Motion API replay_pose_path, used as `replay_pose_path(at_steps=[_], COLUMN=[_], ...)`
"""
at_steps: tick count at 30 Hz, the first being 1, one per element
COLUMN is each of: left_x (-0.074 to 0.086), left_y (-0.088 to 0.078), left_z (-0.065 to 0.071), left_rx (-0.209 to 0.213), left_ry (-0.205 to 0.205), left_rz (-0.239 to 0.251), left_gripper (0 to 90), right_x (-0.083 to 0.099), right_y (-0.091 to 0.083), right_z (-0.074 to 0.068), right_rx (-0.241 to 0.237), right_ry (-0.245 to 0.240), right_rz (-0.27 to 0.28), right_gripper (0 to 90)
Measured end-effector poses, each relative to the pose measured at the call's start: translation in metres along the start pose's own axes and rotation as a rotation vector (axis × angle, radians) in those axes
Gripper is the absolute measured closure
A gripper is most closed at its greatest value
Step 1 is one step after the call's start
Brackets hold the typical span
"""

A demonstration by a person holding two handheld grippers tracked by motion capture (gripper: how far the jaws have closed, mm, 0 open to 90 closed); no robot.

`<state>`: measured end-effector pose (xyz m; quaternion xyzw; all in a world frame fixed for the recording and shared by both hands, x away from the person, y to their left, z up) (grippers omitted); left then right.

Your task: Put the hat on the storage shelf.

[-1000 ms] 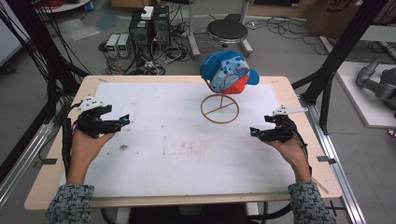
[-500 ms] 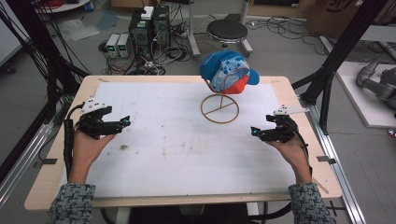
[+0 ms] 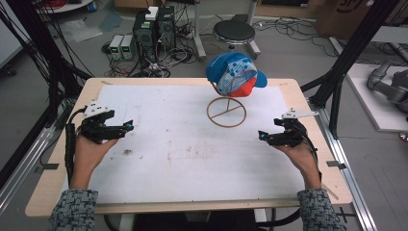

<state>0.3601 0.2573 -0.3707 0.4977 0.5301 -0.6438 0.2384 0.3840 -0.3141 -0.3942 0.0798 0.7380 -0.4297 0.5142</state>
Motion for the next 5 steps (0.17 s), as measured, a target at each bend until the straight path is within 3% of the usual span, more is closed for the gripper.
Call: replay_pose_path(at_steps=[5], left_x=[0.0005], left_y=[0.0008], left_z=[0.0003], left_rx=[0.002], left_ry=[0.0], left_rz=[0.0], left_gripper=[19.1], right_x=[-0.0002], right_y=[0.0], right_z=[0.0005], right_rx=[0.002], right_ry=[-0.002], right_rz=[0.005], right_gripper=[10.7])
Point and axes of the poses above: each handheld gripper's, and its own axes: y roughly forward along the jaws, x roughly out of its underside, z roughly to its right, the point moved 1 cm from there along y, roughly forward along the jaws, and after that the axes turned 6 degrees about -x, right-handed, at the moved point
